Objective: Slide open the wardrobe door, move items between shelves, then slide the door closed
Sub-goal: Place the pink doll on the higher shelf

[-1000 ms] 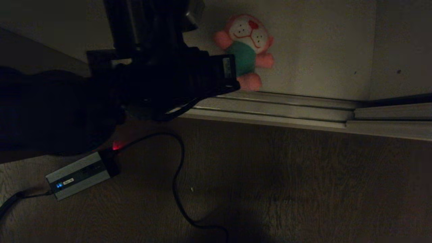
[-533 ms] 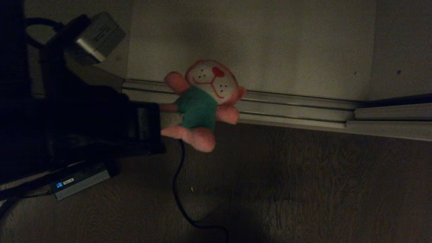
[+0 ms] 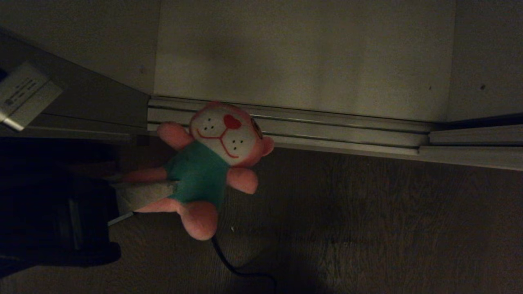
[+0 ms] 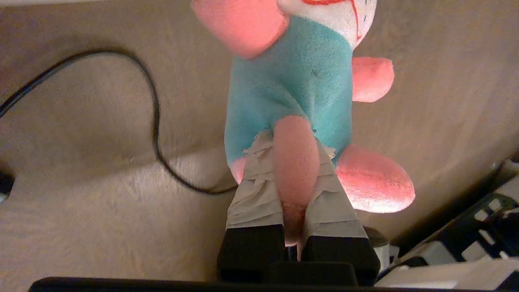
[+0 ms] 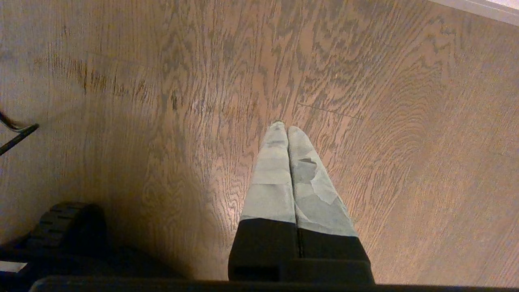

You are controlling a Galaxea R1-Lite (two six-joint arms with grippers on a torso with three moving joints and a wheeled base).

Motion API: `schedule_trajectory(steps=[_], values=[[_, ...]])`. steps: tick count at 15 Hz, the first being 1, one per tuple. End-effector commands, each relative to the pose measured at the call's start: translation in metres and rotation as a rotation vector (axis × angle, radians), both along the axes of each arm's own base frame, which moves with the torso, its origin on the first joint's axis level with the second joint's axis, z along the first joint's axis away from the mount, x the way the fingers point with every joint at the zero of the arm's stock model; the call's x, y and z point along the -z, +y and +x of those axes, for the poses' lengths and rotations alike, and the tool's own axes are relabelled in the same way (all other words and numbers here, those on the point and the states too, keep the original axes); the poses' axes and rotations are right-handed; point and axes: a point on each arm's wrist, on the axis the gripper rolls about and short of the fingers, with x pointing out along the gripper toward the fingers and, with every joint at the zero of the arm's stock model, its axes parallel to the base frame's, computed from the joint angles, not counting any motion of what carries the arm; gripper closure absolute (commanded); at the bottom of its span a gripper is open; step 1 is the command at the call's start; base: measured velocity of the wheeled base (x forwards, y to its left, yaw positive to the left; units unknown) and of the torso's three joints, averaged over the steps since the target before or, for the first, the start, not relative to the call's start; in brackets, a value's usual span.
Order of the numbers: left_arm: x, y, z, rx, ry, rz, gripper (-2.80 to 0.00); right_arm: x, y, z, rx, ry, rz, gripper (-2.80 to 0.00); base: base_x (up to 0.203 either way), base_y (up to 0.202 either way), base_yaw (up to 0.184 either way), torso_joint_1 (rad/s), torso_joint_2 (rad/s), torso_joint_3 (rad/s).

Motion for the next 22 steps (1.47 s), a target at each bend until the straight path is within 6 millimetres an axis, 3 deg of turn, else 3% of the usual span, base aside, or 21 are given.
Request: schedule_trajectory(steps=[1,7,12,17,22], values=[[0.006,0.013,-0.006,-0.039,-0.002,-0.004,0.0,0.0,0.0,0.0,-0.001,-0.002,-0.001,0.0,0.0,0.0,0.0,0.0,0.0,0.0],[0.005,0.049,-0.008,-0.1,-0.048,0.025,0.0,0.0,0.0,0.0,-0.001,-0.003,-0.001,0.0,0.0,0.0,0.0,0.0,0.0,0.0],[0.004,0.076,-0.043,-0.139,-0.058,0.007,0.0,0.0,0.0,0.0,-0.001,-0.004,-0.001,0.0,0.0,0.0,0.0,0.0,0.0,0.0],[0.015,0.085,-0.082,-0.127,-0.021,-0.012,0.0,0.0,0.0,0.0,-0.001,-0.004,-0.001,0.0,0.0,0.0,0.0,0.0,0.0,0.0],[0.024,0.087,-0.108,-0.172,-0.03,-0.027,0.0,0.0,0.0,0.0,-0.001,-0.002,-0.001,0.0,0.0,0.0,0.0,0.0,0.0,0.0]])
